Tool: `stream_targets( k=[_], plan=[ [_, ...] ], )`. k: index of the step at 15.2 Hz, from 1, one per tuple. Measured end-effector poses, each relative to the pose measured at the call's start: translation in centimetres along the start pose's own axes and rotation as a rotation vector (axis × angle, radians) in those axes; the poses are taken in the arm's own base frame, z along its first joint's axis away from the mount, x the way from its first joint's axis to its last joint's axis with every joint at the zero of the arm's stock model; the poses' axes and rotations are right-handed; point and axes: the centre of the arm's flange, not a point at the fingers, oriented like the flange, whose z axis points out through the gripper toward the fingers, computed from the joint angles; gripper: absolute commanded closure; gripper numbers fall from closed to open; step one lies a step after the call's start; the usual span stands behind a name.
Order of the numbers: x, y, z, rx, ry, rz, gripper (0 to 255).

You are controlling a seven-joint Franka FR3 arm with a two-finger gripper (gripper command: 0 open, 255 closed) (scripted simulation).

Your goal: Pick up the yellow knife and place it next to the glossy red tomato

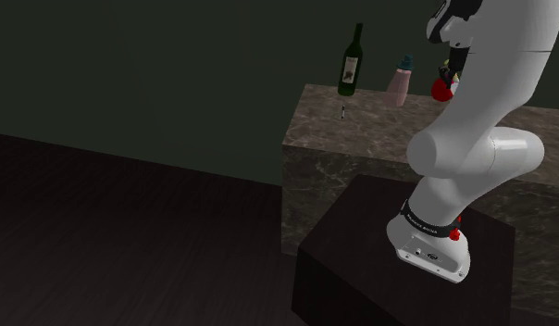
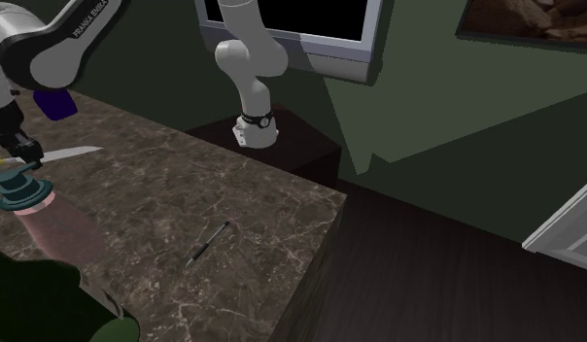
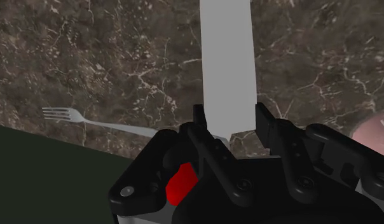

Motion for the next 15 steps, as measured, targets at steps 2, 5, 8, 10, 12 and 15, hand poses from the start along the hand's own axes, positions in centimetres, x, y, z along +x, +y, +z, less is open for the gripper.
stream_targets(
  k=[2, 5, 8, 10, 12, 15],
  plan=[
    [0.0, -0.3, 1.0, 0.000, 0.000, 0.000, 255],
    [0.0, -0.8, 2.5, 0.000, 0.000, 0.000, 255],
    [-0.1, -1.4, 3.9, 0.000, 0.000, 0.000, 255],
    [-0.1, -1.6, 4.8, 0.000, 0.000, 0.000, 255],
    [0.0, -1.9, 6.0, 0.000, 0.000, 0.000, 255],
    [-0.2, -2.4, 7.5, 0.000, 0.000, 0.000, 255]
  ],
)
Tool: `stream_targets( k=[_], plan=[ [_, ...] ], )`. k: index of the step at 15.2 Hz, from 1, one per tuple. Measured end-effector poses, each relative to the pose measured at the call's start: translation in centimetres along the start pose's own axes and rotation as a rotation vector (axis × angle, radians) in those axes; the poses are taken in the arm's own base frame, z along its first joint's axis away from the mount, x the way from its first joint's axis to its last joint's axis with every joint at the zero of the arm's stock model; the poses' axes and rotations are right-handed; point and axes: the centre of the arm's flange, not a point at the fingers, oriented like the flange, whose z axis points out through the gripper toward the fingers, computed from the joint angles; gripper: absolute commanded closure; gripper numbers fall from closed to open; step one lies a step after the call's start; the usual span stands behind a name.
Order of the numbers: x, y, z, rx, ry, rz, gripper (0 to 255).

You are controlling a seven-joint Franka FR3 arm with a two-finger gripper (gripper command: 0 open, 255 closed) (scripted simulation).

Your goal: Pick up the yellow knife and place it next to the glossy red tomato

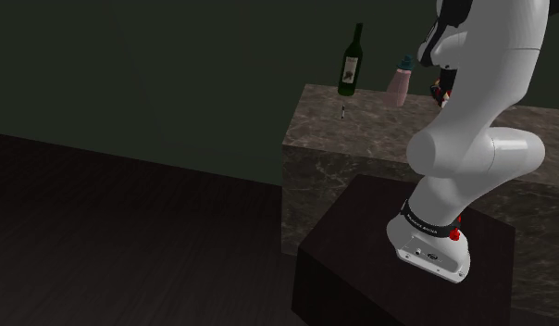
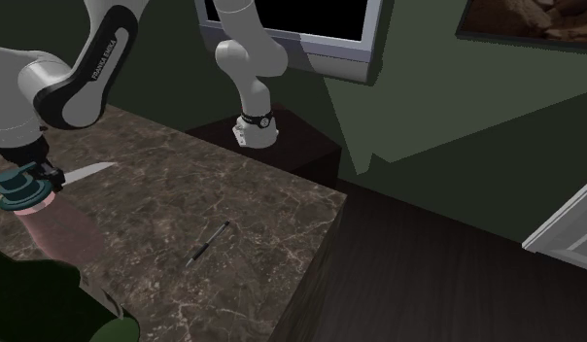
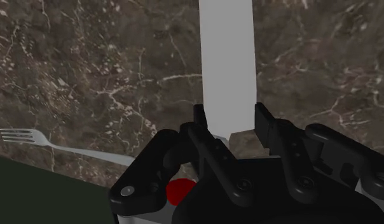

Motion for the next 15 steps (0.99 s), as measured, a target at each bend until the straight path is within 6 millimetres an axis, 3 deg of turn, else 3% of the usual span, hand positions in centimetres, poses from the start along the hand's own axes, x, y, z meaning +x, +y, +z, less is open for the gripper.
stream_targets(
  k=[5, 12, 13, 15],
  plan=[
    [0.1, -0.8, 2.4, 0.000, 0.005, -0.001, 255],
    [0.2, -1.0, 2.9, 0.000, 0.006, -0.002, 255],
    [0.2, -1.1, 3.0, 0.000, 0.006, -0.002, 0],
    [0.0, -1.0, 3.2, 0.000, 0.002, -0.001, 0]
  ],
)
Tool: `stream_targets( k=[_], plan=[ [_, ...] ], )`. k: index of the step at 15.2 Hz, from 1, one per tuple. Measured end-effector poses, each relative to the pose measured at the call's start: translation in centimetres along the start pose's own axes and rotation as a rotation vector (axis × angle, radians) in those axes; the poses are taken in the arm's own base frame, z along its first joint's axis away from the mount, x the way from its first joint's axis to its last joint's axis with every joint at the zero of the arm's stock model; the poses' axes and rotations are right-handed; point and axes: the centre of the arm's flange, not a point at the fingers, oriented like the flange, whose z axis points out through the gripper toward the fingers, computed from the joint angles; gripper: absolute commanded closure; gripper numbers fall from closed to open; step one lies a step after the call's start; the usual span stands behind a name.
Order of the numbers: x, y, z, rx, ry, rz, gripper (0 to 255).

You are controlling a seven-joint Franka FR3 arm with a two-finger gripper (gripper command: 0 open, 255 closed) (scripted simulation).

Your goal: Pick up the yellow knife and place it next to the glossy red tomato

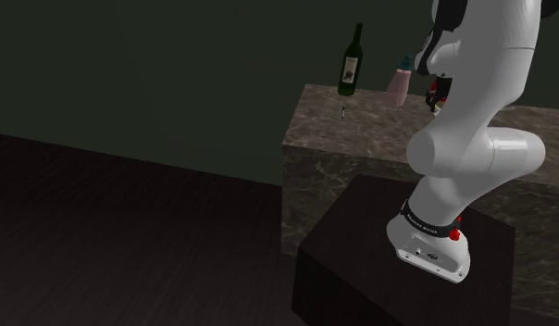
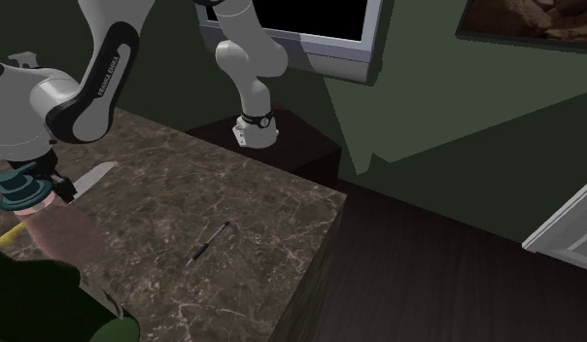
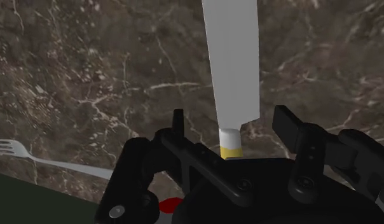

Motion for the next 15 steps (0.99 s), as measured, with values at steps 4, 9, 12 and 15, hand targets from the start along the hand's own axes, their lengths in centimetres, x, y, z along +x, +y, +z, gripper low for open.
stream_targets(
  k=[4, 9, 12, 15],
  plan=[
    [0.0, 0.0, 0.0, 0.000, -0.001, 0.001, 0],
    [-0.1, 0.0, -4.4, 0.000, 0.000, 0.001, 0],
    [0.0, 0.0, -4.9, 0.000, -0.001, 0.001, 0],
    [0.0, 0.0, -5.0, 0.000, -0.001, 0.001, 0]
  ],
)
